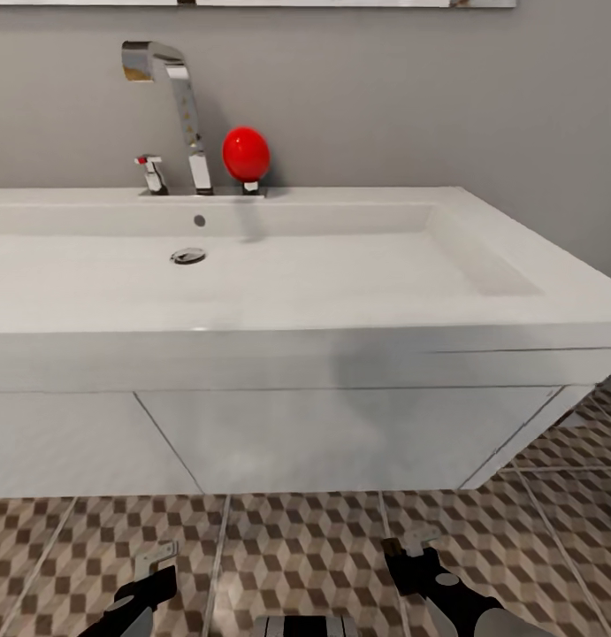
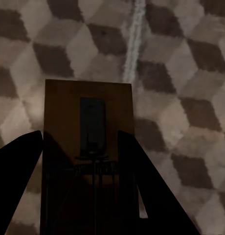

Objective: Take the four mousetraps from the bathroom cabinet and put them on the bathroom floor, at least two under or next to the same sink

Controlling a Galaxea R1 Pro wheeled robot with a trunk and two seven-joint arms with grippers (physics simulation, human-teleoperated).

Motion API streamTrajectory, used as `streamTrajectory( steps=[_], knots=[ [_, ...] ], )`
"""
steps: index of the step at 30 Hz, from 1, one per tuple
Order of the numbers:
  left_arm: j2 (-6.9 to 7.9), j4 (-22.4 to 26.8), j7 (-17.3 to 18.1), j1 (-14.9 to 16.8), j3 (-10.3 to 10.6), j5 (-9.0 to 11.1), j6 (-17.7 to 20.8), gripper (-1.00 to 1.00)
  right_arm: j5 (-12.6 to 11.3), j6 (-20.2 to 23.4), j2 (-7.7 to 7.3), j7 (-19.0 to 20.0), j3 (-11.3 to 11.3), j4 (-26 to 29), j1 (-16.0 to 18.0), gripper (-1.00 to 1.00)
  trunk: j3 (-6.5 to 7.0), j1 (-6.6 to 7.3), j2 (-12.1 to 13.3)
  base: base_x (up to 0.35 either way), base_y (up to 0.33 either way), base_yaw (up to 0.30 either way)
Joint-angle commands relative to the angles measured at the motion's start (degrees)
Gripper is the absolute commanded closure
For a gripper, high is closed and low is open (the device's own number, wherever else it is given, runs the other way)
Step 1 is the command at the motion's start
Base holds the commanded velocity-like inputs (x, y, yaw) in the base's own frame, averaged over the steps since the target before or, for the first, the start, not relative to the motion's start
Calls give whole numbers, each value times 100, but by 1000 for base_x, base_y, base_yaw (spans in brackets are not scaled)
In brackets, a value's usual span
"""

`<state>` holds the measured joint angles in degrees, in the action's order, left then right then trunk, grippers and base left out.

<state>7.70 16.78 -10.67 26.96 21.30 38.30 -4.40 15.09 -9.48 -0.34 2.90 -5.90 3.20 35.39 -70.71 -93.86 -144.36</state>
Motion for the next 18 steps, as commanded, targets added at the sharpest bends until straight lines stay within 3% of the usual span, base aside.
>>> streamTrajectory(
  steps=[1, 9, 18],
  knots=[
    [4, 7, -32, 2, 50, 33, -24, 100, 38, -18, -1, 35, -52, -3, 3, 100, -27, -3, -3, 105, 0, 0],
    [4, 3, -32, 2, 50, 36, -123, 100, 38, -18, -1, 35, -52, -3, 3, 100, -204, -24, -14, 30, 0, 0],
    [3, 2, -10, 2, 66, 38, -124, 100, 39, -15, -1, 35, -50, -4, 3, 100, -204, -24, -14, 1, 0, 0]
  ],
)
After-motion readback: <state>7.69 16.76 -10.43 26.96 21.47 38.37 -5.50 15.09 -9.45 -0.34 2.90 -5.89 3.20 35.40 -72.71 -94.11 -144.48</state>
